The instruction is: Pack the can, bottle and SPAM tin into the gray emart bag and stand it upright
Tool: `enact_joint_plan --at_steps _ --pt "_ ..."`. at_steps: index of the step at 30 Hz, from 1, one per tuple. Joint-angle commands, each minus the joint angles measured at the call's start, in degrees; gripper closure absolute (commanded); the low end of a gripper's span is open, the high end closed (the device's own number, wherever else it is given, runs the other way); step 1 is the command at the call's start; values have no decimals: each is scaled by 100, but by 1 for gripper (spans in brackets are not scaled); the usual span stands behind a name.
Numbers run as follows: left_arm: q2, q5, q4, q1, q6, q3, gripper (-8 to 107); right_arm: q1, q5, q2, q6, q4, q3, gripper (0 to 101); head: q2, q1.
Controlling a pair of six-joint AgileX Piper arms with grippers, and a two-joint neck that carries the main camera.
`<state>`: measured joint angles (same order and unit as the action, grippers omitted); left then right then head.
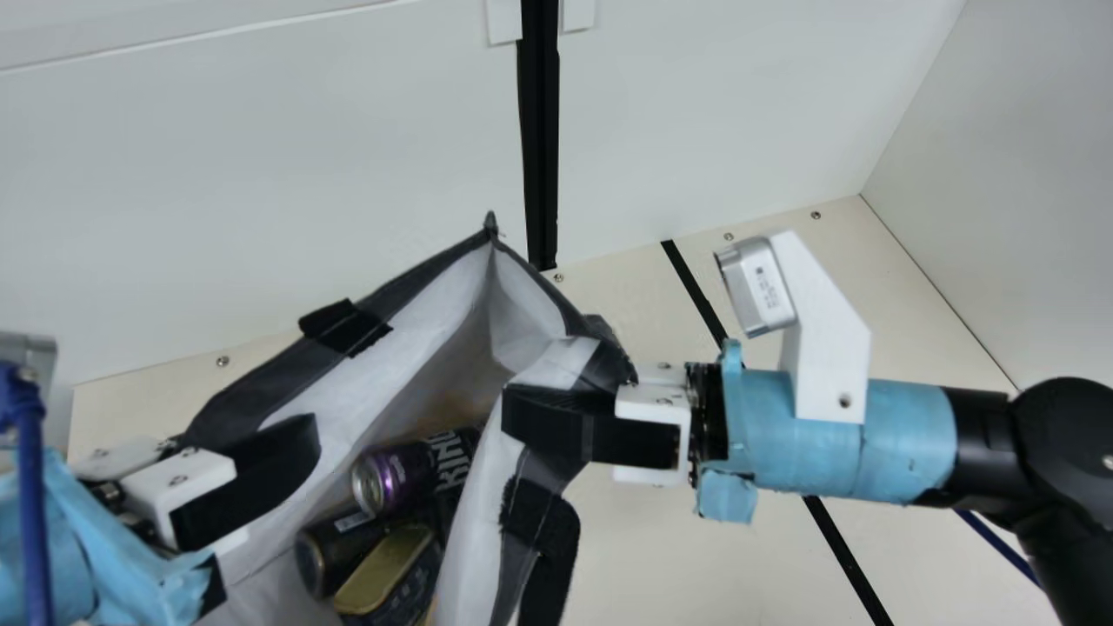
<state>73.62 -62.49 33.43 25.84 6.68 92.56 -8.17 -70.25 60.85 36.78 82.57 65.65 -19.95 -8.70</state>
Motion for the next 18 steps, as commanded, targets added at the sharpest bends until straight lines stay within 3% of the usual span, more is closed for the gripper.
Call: enact_joint_plan --at_steps 1,7,18 --pt "40 -186 11 10 26 261 107 -54 35 -67 -150 28 170 101 -5 -130" --pt "289 -742 -6 105 6 972 107 -267 35 -192 -596 -236 650 101 -5 -130" --pt "620 -742 -261 924 -110 904 107 -345 35 -150 -1379 -1844 1285 101 -5 -130"
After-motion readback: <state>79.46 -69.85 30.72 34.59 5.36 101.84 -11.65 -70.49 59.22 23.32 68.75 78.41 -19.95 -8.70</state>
